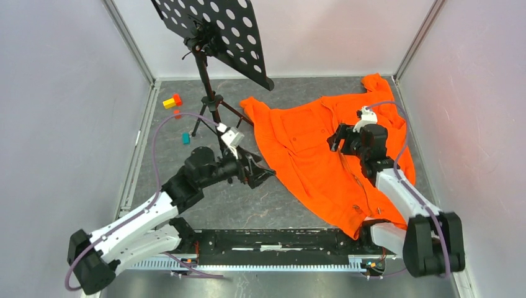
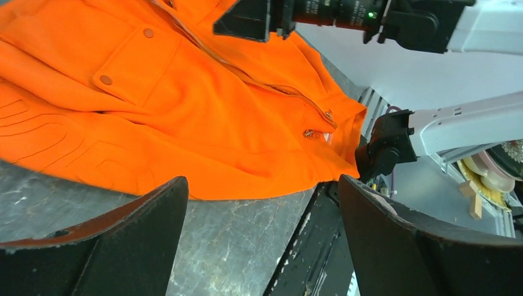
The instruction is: Zip up the jacket
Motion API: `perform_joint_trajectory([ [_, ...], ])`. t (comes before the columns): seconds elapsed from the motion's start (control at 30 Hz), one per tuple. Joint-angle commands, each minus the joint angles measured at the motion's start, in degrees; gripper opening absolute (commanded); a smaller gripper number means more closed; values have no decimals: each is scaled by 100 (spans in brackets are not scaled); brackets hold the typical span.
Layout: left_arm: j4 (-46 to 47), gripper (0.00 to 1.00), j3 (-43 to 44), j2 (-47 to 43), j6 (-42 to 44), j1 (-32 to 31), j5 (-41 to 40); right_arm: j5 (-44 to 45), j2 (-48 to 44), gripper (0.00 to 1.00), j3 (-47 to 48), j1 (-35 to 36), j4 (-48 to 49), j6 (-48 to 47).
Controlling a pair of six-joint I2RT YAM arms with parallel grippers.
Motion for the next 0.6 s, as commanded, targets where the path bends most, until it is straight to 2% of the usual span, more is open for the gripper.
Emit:
perform_joint_trajectory([
  [0.0,891,95,47,507,266,-626,-865,-1124,695,78,31,-263,1235,678],
  [0.17,1539,89,20,1439,136,-1119,-1379,-1513,1686,66,638,-411,1214,568],
  [0.27,1601,82,224,2088,15,-1221,-1744,-1669,2156,55,1185,-426,963,288],
  [0.37,1732,78,490,2801,-51,-1268,-1887,-1624,2583,49,1616,-433,663,41],
  [0.47,1845,73,833,3528,86,-1461,-2251,-1548,2993,45,2023,-425,430,-178],
  [0.57,1678,71,1318,4258,26,-1526,-2485,-1351,3434,45,2503,-427,76,-426],
])
